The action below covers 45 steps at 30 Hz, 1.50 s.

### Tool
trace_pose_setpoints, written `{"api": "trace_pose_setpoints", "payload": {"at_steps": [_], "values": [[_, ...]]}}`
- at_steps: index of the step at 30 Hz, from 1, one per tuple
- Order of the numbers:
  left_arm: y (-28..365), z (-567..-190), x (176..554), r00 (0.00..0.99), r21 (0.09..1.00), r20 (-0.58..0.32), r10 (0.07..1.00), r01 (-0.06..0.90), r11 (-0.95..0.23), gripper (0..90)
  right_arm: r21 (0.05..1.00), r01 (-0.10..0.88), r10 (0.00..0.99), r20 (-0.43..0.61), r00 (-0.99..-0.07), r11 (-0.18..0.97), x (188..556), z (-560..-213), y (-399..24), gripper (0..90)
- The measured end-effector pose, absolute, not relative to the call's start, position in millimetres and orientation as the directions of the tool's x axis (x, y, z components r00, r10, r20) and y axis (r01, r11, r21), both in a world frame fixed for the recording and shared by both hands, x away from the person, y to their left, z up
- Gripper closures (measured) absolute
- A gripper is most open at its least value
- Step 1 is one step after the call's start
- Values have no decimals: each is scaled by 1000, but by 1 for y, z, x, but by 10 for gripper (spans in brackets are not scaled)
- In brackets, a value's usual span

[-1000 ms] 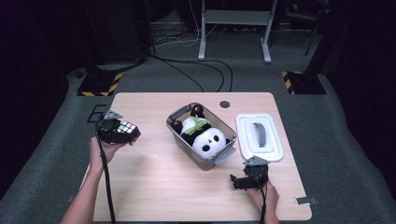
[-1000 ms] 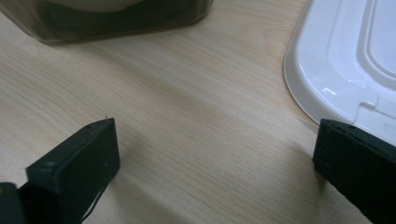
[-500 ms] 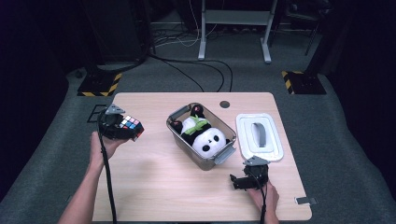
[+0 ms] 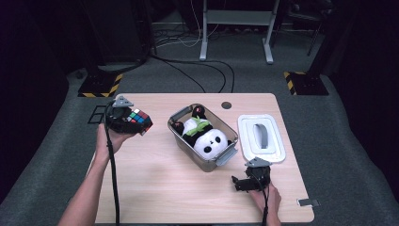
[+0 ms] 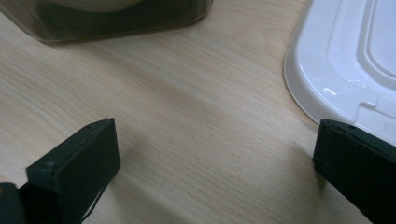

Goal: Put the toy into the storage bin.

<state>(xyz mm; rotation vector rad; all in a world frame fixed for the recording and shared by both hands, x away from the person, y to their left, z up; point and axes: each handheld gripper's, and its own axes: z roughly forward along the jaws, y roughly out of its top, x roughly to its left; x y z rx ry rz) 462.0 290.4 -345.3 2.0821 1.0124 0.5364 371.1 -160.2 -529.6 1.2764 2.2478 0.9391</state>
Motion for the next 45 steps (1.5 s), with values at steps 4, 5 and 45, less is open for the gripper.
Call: {"api": "trace_pose_setpoints", "payload": {"at_steps": [4, 5, 45], "values": [[279, -339, 465, 616, 777, 47, 786, 472, -416, 340, 714, 600, 861, -6, -509, 360, 371, -530, -160, 0], [278, -338, 466, 618, 777, 49, 784, 470, -419, 341, 714, 600, 860, -7, -510, 361, 371, -530, -160, 0], [178, -335, 518, 756, 762, 11, 655, 418, -495, 340, 714, 599, 859, -7, -512, 363, 371, -529, -161, 0]]}}
